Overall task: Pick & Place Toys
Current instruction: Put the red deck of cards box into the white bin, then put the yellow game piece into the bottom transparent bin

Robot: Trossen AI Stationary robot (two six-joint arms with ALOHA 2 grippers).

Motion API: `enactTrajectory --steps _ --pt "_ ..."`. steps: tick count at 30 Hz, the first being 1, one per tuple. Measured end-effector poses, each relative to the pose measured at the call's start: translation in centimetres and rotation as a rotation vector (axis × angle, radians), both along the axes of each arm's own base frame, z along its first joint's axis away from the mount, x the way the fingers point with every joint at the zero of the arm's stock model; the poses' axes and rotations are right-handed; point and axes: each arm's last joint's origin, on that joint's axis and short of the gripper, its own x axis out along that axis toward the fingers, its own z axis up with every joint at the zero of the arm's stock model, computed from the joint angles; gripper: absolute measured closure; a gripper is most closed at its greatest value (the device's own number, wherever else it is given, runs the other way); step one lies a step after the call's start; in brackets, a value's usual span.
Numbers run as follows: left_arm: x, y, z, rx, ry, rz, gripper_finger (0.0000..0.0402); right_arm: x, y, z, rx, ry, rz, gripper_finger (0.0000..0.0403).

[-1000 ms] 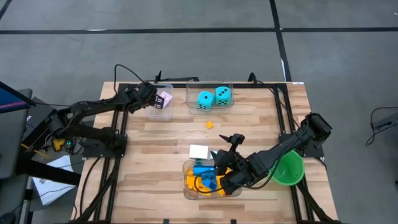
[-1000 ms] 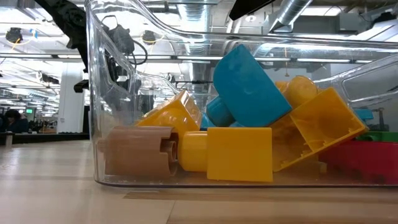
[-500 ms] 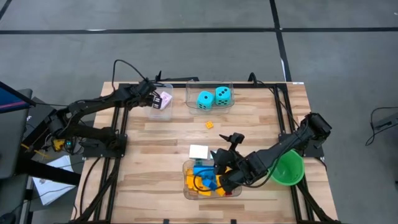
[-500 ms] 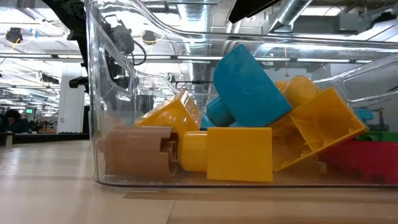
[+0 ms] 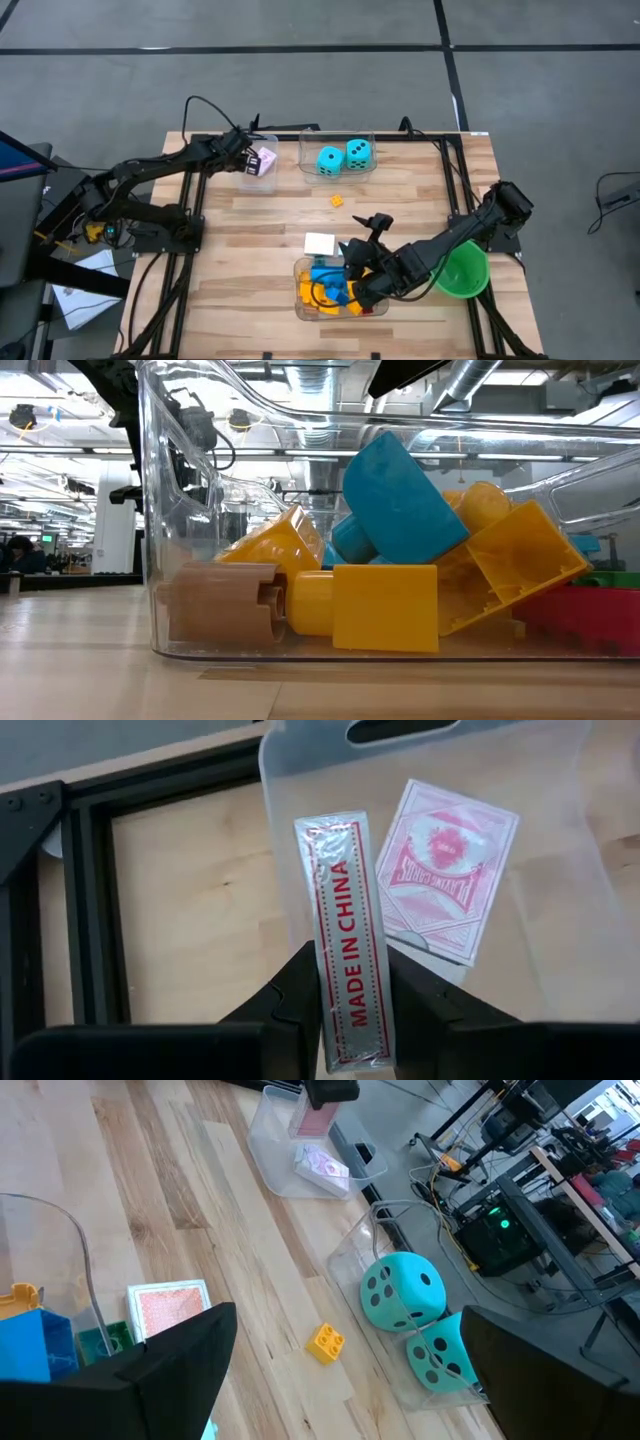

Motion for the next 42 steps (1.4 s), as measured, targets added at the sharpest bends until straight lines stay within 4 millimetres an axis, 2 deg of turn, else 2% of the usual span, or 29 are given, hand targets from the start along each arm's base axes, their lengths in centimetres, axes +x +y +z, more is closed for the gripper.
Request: enactTrajectory --steps 7,14,20,31,38,42 --pt "0.7 0.6 -1.4 -0.027 0.033 0.002 0.0325 0.0 0.0 0.0 -0.003 0.005 0.000 0.0026" --pt "0.9 0.6 -1.2 -0.003 0.011 -0.008 0.0321 0.1 -0.3 -0.1 0.013 0.016 -0.003 0.0026" --pt "0.7 0.3 0.0 0.035 -0.031 -0.018 0.0290 0.1 -0.3 -0.1 0.028 0.025 0.002 0.0026" --pt "-0.2 -0.7 2.8 0.125 -0.148 -0.051 0.0201 0.1 -0.3 -0.1 0.032 0.027 0.004 0.0026" --pt "-0.6 -2.9 6.5 0.233 -0.391 -0.169 0.0180 0.0 -0.3 -0.2 0.037 0.024 -0.004 0.0026" --pt "-0.2 -5.0 7.4 0.286 -0.533 -0.301 0.0180 -0.5 -0.7 -0.4 0.044 0.038 -0.046 0.0026"
